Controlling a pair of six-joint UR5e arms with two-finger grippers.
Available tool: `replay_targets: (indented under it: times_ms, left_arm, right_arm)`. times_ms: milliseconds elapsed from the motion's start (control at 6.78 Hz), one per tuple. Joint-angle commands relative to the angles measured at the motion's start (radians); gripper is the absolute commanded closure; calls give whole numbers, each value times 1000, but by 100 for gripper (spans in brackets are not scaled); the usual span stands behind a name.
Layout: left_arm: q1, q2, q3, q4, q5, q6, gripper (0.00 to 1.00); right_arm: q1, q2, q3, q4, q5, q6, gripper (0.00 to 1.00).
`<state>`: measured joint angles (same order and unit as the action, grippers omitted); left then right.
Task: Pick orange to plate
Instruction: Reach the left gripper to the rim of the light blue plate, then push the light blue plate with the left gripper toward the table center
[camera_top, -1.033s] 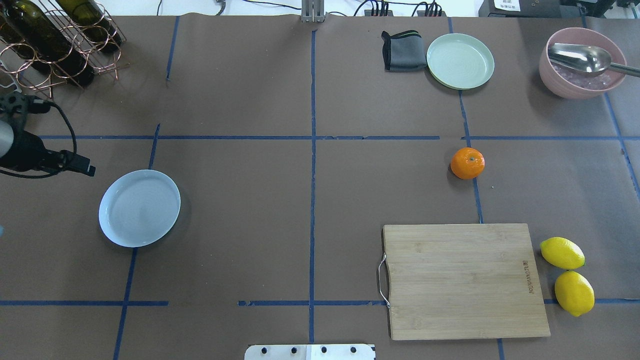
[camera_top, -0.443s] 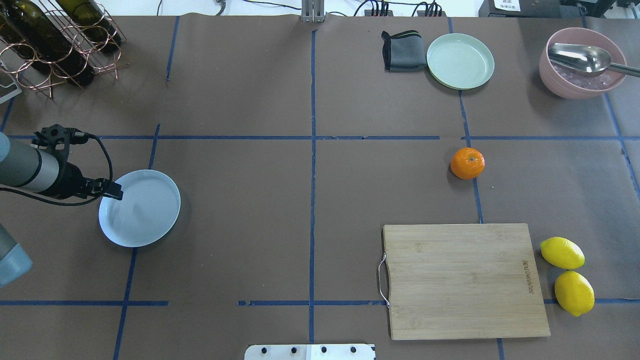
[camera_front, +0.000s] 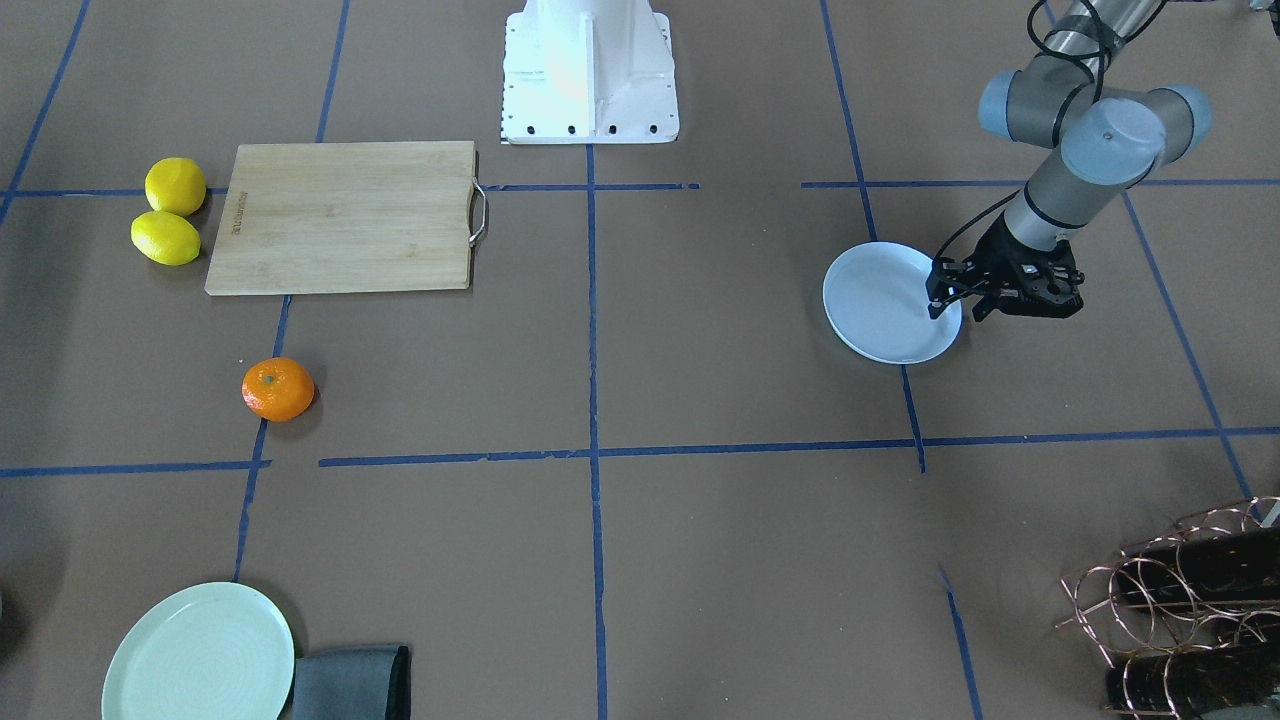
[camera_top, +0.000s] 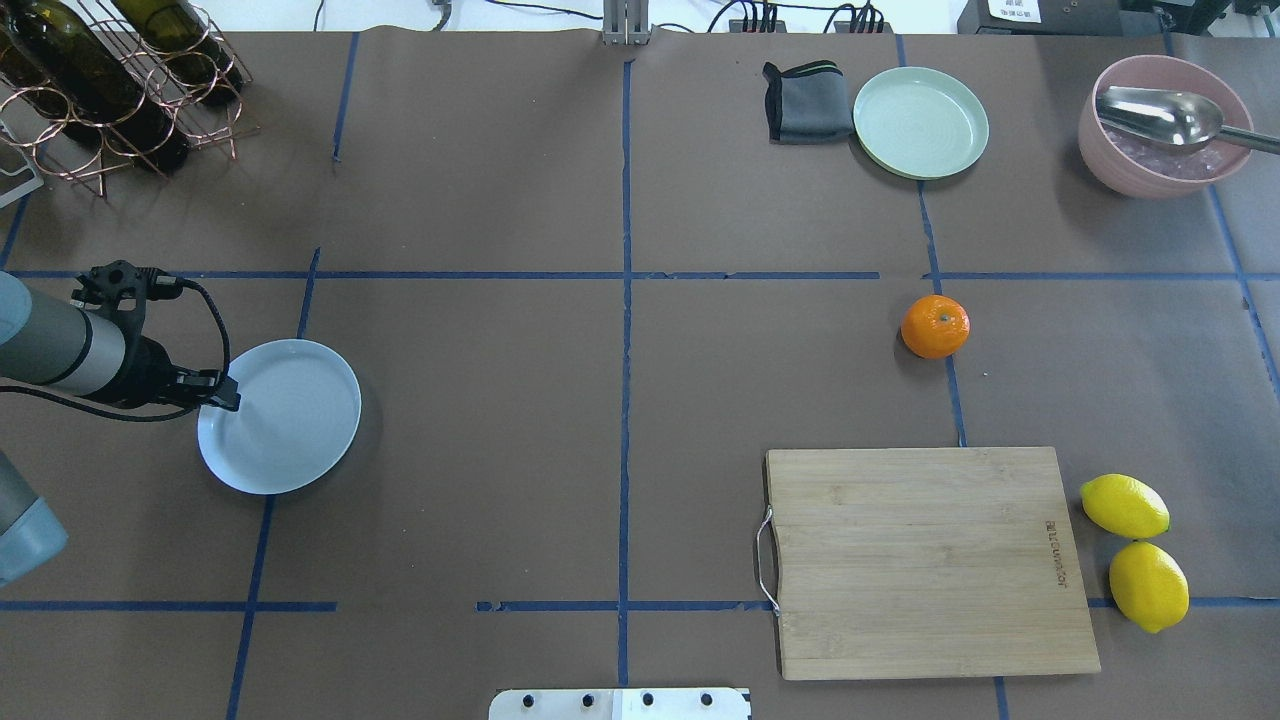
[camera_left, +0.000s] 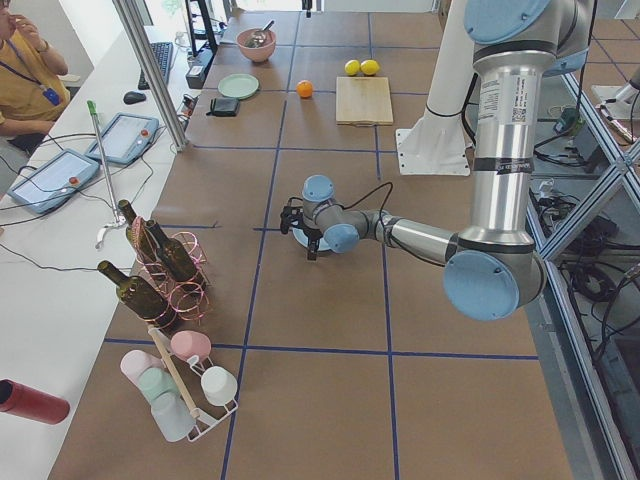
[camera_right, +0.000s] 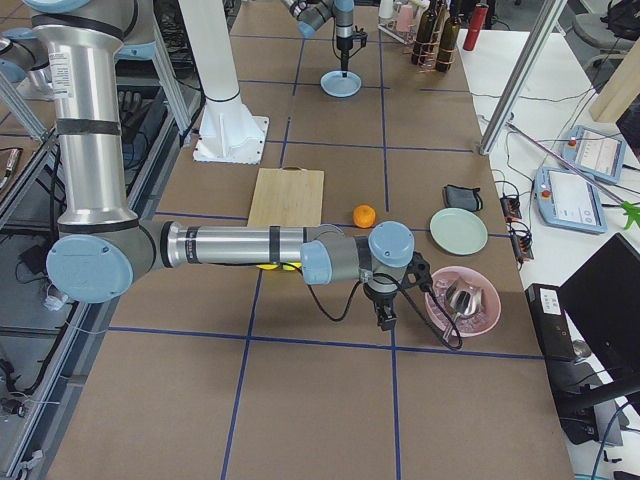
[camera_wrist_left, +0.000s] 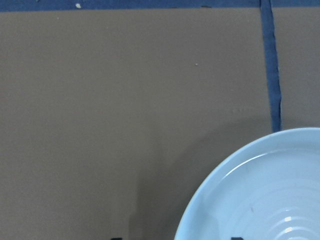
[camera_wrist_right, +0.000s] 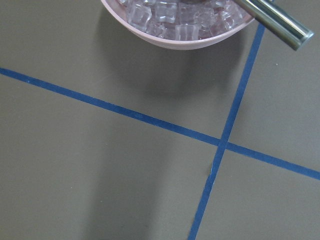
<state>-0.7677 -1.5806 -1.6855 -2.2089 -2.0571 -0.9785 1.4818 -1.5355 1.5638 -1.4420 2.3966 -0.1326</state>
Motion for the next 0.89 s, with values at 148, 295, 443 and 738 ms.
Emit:
replay_targets:
  times_ms: [148,295,443,738]
  left_arm:
    - [-2,-5,-26,0,-14,-8,100]
    - [-4,-16,-92,0,-59,-55,100]
    - [-14,-121,-91,0,-139,-218,100]
    - [7,-371,-35,6,-133,-523,100]
  right_arm:
    - [-6,0,1,0,-1,1,0]
    - [-6,0,4,0,-1,1,0]
    - [-6,1,7,0,1,2,0]
    - [-12,2,7,0,19,1,0]
